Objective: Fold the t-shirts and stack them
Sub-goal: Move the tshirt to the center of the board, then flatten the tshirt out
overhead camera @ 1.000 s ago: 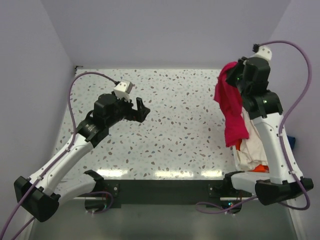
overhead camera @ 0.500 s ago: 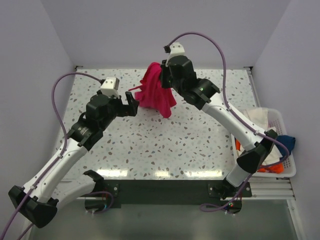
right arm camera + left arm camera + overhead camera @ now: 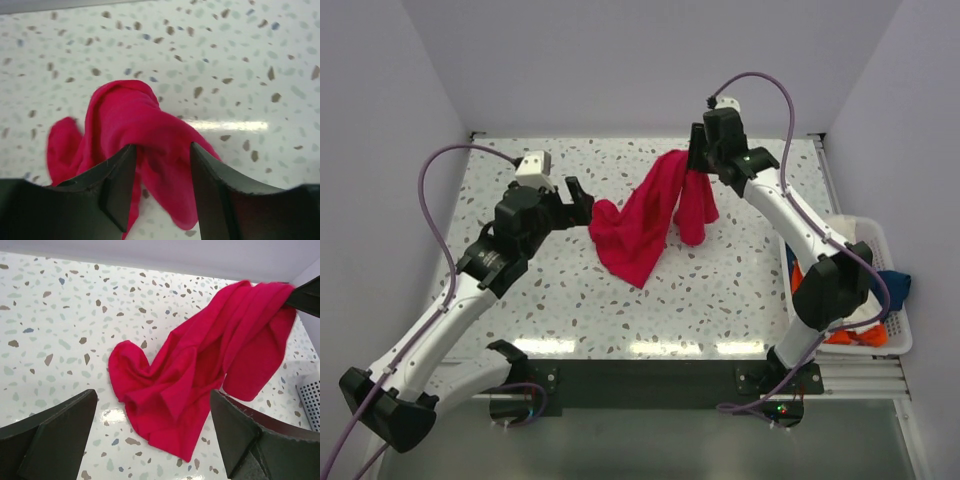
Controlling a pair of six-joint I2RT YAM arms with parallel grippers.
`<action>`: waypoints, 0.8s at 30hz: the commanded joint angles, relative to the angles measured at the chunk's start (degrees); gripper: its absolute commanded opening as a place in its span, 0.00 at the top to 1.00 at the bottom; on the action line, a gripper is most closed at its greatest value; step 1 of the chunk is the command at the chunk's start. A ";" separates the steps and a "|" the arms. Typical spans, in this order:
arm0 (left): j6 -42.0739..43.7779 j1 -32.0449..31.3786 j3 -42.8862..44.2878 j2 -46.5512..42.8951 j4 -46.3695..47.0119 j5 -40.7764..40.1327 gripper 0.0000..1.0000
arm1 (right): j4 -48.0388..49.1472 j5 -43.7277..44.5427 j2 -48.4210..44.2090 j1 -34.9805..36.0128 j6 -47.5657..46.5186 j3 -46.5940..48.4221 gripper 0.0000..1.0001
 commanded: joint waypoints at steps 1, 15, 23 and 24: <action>-3.48 0.36 -2.64 1.00 0.88 0.76 0.00 | -1.37 -0.86 1.71 -3.29 0.48 -2.61 0.48; -11.39 9.57 -12.05 3.64 4.31 10.16 0.01 | 4.51 2.74 7.32 19.29 1.36 -13.70 0.36; -13.59 15.56 -15.66 1.71 4.92 13.42 0.02 | 5.57 8.02 20.76 25.54 -0.32 -6.76 0.37; -13.85 16.09 -15.92 1.80 4.92 13.77 0.02 | 5.65 8.72 21.56 25.54 -0.14 -5.71 0.37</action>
